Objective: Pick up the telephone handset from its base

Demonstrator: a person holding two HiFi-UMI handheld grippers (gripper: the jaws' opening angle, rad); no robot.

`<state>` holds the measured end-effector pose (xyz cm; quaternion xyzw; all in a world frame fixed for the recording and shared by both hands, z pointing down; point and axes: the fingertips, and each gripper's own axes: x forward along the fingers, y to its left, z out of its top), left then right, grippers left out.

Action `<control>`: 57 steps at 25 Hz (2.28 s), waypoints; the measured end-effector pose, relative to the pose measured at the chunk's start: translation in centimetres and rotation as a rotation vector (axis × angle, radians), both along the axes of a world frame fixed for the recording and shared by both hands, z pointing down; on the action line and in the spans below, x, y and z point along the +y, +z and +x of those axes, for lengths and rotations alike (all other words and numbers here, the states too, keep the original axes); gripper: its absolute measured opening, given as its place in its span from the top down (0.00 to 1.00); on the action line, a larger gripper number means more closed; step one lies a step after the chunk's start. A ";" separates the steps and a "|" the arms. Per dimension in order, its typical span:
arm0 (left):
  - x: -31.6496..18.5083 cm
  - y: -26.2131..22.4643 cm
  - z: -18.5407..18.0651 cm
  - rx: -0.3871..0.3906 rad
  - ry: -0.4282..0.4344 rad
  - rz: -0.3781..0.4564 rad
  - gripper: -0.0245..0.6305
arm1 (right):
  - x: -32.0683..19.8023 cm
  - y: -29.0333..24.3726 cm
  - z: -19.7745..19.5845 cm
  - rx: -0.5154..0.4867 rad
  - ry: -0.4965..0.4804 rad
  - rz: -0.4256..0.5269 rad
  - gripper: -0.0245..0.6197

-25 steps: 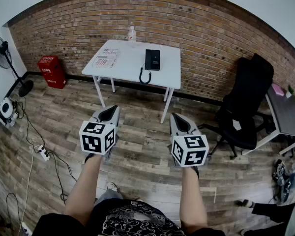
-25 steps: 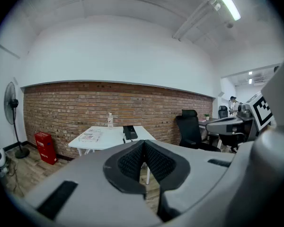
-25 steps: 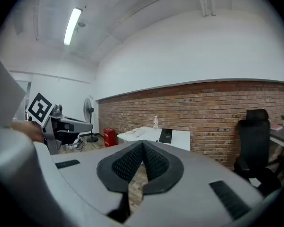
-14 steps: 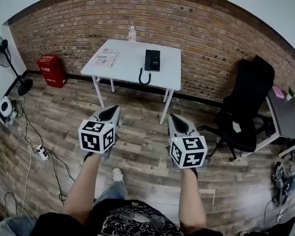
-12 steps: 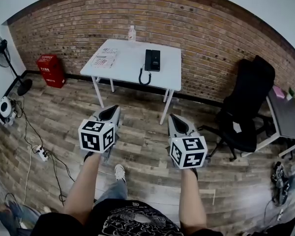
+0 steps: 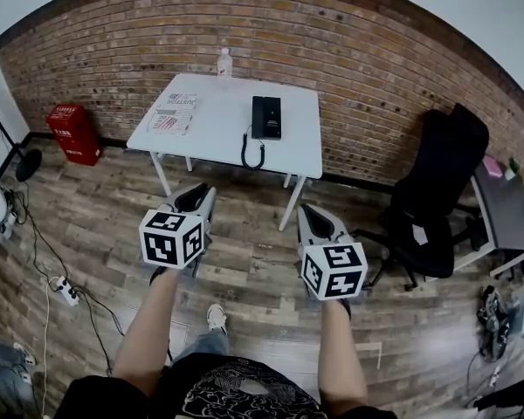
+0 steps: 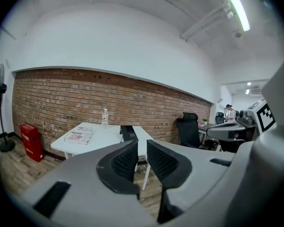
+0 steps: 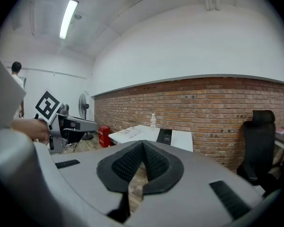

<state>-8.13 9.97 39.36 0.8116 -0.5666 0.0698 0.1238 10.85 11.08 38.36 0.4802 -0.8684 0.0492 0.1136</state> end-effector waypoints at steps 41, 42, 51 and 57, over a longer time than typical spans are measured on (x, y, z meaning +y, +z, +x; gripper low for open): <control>-29.1 3.6 -6.3 0.040 0.177 -0.094 0.59 | -27.5 0.0 -8.8 0.030 0.089 -0.010 0.96; -29.9 3.8 -5.9 0.042 0.180 -0.098 0.59 | -28.4 0.1 -8.6 0.028 0.084 -0.010 0.96; -38.7 6.1 -2.5 0.115 0.195 -0.175 0.59 | -38.1 0.5 -6.2 0.013 0.040 -0.020 0.96; -44.0 8.0 -1.1 0.150 0.195 -0.231 0.59 | -43.4 0.6 -5.3 0.024 -0.001 -0.022 0.96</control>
